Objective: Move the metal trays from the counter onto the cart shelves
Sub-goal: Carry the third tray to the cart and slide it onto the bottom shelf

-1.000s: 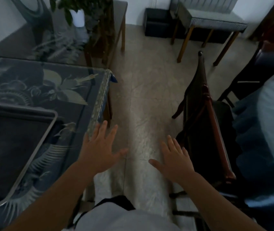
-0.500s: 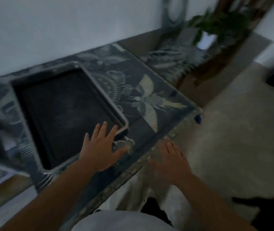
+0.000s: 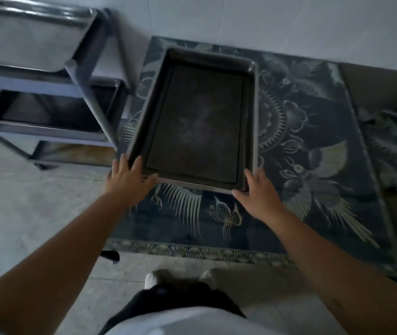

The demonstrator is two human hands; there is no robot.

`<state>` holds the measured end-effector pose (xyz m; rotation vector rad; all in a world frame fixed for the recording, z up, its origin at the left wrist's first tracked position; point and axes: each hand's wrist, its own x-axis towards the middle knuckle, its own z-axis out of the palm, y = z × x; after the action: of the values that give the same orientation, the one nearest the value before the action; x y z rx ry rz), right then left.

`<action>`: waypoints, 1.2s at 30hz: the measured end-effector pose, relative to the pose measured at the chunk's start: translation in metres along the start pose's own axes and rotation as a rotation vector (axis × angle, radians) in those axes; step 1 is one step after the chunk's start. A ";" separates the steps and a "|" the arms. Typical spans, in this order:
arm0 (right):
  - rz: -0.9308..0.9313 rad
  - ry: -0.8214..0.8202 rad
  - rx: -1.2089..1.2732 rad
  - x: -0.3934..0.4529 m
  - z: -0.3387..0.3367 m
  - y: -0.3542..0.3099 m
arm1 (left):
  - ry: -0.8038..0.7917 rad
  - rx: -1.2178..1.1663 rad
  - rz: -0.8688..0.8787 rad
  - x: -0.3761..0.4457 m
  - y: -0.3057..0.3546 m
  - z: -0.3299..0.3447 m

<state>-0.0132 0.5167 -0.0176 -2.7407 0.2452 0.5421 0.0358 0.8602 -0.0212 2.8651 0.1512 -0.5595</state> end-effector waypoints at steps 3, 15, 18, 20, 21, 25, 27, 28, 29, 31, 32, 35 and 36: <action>0.198 0.122 0.412 0.024 0.005 0.005 | -0.006 -0.276 -0.110 0.025 -0.003 0.007; 0.325 0.081 0.374 0.020 0.027 0.041 | 0.066 -0.646 -0.203 0.009 -0.028 0.020; 0.321 0.069 0.386 -0.008 0.036 0.058 | 0.002 -0.627 -0.196 -0.023 -0.041 0.035; 0.315 0.072 0.350 -0.029 0.045 0.066 | -0.056 -0.593 -0.182 -0.042 -0.052 0.045; 0.312 0.074 0.338 -0.041 0.050 0.070 | -0.088 -0.589 -0.173 -0.051 -0.058 0.051; 0.314 0.027 0.327 -0.084 0.064 0.082 | -0.257 -0.715 -0.237 -0.081 -0.077 0.068; 0.314 0.033 0.250 -0.089 0.063 0.083 | -0.310 -0.805 -0.308 -0.084 -0.080 0.072; 0.308 0.042 0.228 -0.086 0.059 0.080 | -0.308 -0.861 -0.327 -0.081 -0.078 0.070; 0.299 0.048 0.232 -0.077 0.054 0.076 | -0.288 -0.937 -0.337 -0.075 -0.073 0.067; 0.307 0.042 0.296 -0.051 0.043 0.065 | -0.227 -1.050 -0.324 -0.055 -0.061 0.057; 0.333 0.046 0.338 -0.036 0.038 0.060 | -0.193 -1.049 -0.304 -0.044 -0.053 0.051; 0.425 0.149 0.443 0.002 0.031 0.048 | -0.085 -0.942 -0.265 -0.012 -0.033 0.037; 0.437 0.190 0.445 0.009 0.031 0.047 | -0.062 -0.903 -0.269 -0.005 -0.029 0.034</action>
<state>-0.0266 0.4830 -0.0618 -2.3000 0.9088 0.2838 0.0151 0.8801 -0.0555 1.9560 0.6084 -0.4609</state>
